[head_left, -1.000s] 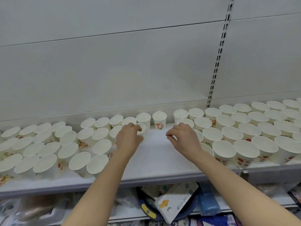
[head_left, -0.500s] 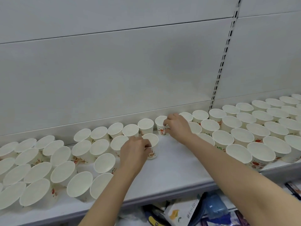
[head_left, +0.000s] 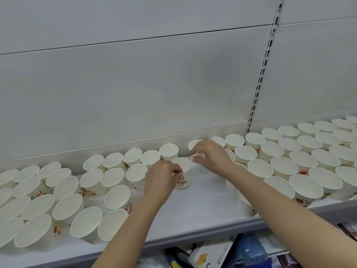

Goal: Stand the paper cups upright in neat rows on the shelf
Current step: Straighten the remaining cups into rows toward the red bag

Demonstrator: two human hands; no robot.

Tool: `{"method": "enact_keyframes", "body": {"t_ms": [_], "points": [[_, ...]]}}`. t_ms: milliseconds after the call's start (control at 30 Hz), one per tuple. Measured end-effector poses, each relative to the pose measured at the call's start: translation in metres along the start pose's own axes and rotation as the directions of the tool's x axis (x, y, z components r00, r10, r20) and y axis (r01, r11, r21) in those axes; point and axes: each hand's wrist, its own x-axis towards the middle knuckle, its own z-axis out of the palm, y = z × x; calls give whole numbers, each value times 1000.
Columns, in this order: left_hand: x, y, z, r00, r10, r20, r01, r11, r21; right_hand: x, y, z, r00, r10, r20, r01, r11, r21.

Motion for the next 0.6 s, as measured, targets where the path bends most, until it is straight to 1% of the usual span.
{"method": "enact_keyframes", "body": {"t_ms": [33, 100, 167, 233, 300, 367, 433, 533, 600], "points": [[3, 3, -1, 1000, 11, 4, -11, 1000, -8, -8, -4, -1, 998, -39, 47, 36, 998, 59], [7, 8, -1, 999, 39, 12, -38, 999, -37, -20, -7, -4, 992, -64, 110, 49, 990, 133], [12, 9, 0, 996, 79, 40, -75, 994, -83, -26, -4, -9, 993, -33, 112, 15, 987, 161], [19, 5, -1, 993, 108, 47, -98, 981, -166, -29, -2, -16, 995, 4, 97, -20, 987, 161], [35, -4, -3, 999, 37, -10, -38, 974, -224, -33, 1, -22, 994, 43, 97, -56, 990, 132], [55, -13, -4, 996, -75, -51, 66, 985, -159, -37, 5, -25, 992, 49, 116, -61, 993, 100], [74, -16, -1, 991, -131, -13, 131, 991, -26, -40, 9, -25, 990, 41, 133, -50, 997, 63], [87, -11, 10, 980, -174, 99, 163, 981, 107, -41, 12, -27, 986, 42, 159, -41, 999, -9], [90, -10, 17, 976, -190, 107, 173, 973, 149, -40, 13, -27, 986, 42, 160, -34, 998, -53]]}}
